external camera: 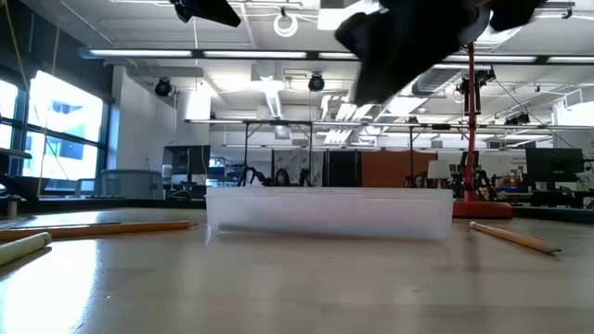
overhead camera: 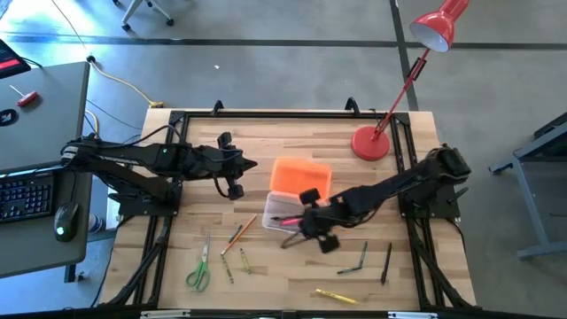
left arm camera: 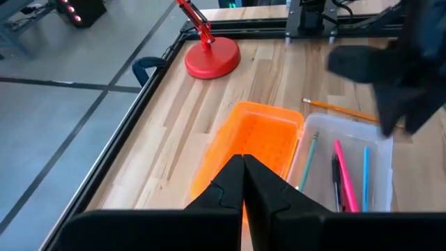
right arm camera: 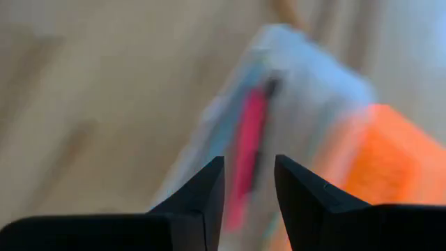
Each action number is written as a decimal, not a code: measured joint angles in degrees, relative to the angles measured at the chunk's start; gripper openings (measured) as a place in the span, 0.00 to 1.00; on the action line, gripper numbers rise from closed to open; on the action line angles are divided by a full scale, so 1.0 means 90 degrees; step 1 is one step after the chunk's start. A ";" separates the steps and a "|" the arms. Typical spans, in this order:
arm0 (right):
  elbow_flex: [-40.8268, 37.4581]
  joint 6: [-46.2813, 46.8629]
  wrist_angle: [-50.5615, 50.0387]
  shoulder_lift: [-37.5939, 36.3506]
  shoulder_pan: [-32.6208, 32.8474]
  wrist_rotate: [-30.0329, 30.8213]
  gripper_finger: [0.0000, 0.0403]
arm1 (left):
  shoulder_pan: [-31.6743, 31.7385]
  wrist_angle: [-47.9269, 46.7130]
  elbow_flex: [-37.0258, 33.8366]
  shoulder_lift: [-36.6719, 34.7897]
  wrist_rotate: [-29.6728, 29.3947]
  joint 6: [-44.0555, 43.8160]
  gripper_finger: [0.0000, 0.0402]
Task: Pick & place school supplies into a supply box
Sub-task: Put the right orange pencil into the supply box
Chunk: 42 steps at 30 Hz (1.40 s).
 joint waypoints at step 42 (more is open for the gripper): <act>-0.5799 -0.2943 0.6811 -0.0727 -0.1045 -0.3748 0.26 | 0.0002 0.0296 0.0002 0.0002 -0.0054 -0.0058 0.10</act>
